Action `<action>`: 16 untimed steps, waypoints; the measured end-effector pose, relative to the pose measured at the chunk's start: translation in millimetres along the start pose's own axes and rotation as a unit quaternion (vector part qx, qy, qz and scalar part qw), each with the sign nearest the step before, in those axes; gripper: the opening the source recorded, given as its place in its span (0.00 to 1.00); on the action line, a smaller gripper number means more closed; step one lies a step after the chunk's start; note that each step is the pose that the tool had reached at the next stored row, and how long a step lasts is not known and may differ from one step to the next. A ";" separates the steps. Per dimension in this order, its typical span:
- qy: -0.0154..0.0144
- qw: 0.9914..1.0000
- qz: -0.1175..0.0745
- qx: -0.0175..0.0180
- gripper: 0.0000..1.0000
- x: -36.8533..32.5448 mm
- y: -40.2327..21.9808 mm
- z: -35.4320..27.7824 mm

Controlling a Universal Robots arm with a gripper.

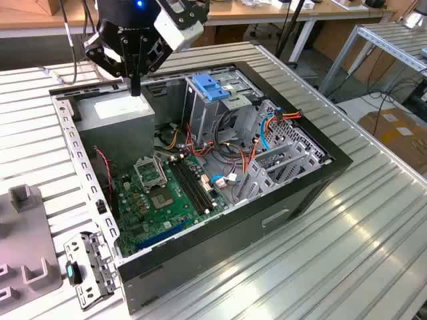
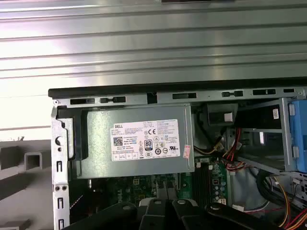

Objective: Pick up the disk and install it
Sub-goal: 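Reach for the disk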

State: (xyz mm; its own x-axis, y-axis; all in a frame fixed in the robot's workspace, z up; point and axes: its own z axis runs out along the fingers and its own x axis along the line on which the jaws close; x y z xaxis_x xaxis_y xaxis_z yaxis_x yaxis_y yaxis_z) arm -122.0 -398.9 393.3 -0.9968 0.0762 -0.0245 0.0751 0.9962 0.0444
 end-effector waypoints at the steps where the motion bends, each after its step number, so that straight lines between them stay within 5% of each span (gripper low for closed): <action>1: 0.000 1.000 0.000 0.000 0.11 0.0 0.0 0.0; 6: 0.000 1.000 0.000 0.000 0.11 8.4 -0.5 -0.2; 16: 0.000 1.000 0.000 0.000 0.11 62.0 4.7 -1.3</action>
State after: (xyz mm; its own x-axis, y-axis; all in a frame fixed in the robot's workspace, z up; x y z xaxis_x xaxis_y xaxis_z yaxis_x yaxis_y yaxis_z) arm -183.5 -389.6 393.3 -0.9968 0.0763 -0.0245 0.0751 0.9962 0.0443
